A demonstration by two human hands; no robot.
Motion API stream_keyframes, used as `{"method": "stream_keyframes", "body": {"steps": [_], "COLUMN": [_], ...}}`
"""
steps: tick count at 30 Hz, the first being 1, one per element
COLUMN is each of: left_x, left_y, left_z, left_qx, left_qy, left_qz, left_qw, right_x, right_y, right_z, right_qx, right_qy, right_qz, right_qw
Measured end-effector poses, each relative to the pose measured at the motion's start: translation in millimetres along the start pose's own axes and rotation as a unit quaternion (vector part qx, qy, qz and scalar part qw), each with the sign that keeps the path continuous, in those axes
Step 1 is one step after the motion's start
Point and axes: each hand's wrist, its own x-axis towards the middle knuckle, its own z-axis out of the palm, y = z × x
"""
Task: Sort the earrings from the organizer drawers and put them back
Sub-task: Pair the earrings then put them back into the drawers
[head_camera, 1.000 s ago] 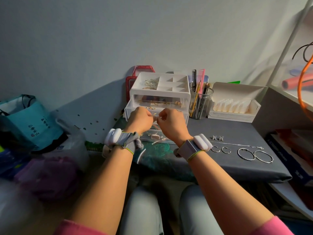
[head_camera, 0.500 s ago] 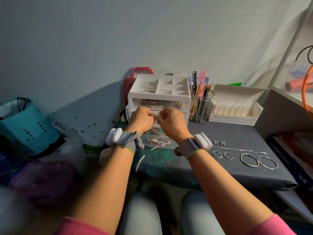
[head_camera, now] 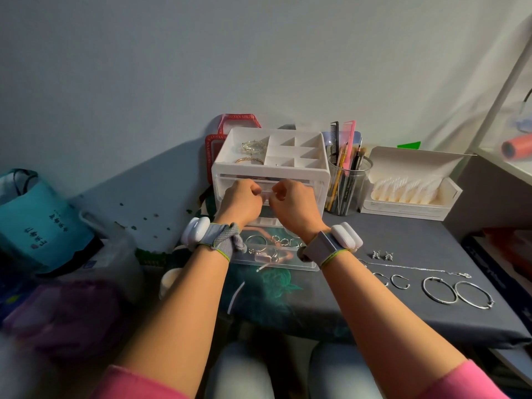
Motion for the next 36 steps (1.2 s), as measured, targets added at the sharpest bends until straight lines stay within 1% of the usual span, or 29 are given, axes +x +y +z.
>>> {"method": "stream_keyframes", "body": {"steps": [8,16,26,31,34,36], "left_x": [6,3,-27,-51,-67,-76], "left_y": [1,4,0,-10,-14,-16], "left_z": [6,8,3,3,4,4], "left_qx": [-0.005,-0.005,-0.007,0.017,0.023,0.03], "left_qy": [0.013,0.008,0.013,0.021,0.041,0.083], "left_qz": [0.011,0.007,-0.014,-0.005,-0.016,-0.017], "left_qw": [1.0,1.0,1.0,1.0,0.999,0.996], "right_x": [9,5,-25,-54,-71,-79], "right_y": [5,9,5,4,3,2], "right_z": [2,-2,-7,-2,0,0], "right_qx": [0.012,0.018,0.02,0.028,0.038,0.042], "right_qy": [-0.006,-0.013,-0.013,-0.012,-0.007,-0.004], "right_qz": [0.01,0.008,0.013,0.015,0.01,0.016], "right_qw": [1.0,1.0,1.0,0.999,0.999,0.999]}}
